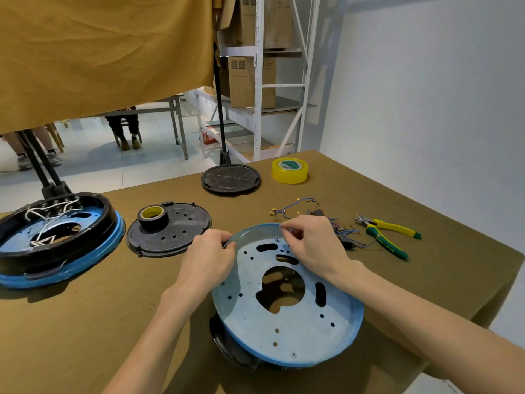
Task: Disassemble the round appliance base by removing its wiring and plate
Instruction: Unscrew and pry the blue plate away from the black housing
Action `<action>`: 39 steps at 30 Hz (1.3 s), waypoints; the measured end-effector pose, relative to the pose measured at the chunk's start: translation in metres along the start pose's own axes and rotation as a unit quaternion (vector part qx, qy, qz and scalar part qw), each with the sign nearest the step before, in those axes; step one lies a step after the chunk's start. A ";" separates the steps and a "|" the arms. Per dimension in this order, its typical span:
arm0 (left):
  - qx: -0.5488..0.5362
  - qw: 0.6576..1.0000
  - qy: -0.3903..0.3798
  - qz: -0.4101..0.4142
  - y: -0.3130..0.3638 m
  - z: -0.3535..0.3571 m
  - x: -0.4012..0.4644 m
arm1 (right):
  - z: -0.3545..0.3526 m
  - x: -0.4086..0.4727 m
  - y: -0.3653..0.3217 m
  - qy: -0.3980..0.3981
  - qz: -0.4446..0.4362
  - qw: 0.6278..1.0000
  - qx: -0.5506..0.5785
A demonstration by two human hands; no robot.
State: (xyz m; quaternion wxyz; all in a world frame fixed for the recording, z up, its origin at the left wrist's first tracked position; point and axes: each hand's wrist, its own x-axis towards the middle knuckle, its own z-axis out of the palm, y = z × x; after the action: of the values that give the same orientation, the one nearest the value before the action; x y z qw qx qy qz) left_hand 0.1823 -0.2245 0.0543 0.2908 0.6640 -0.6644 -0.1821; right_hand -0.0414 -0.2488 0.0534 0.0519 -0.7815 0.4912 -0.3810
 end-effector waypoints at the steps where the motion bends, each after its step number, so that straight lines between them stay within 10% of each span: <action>1: 0.002 1.000 0.003 0.002 0.001 -0.001 0.000 | 0.001 0.000 -0.002 -0.016 -0.005 1.000 -0.008; 39: -0.002 1.000 0.001 0.019 0.000 0.007 -0.002 | -0.002 0.009 -0.002 -0.155 -0.018 0.975 -0.160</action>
State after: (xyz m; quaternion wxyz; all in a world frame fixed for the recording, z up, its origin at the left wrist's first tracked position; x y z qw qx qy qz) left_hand 0.1783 -0.2239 0.0485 0.2961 0.6504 -0.6766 -0.1775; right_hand -0.0394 -0.2543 0.0604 -0.0056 -0.8381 0.5174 -0.1726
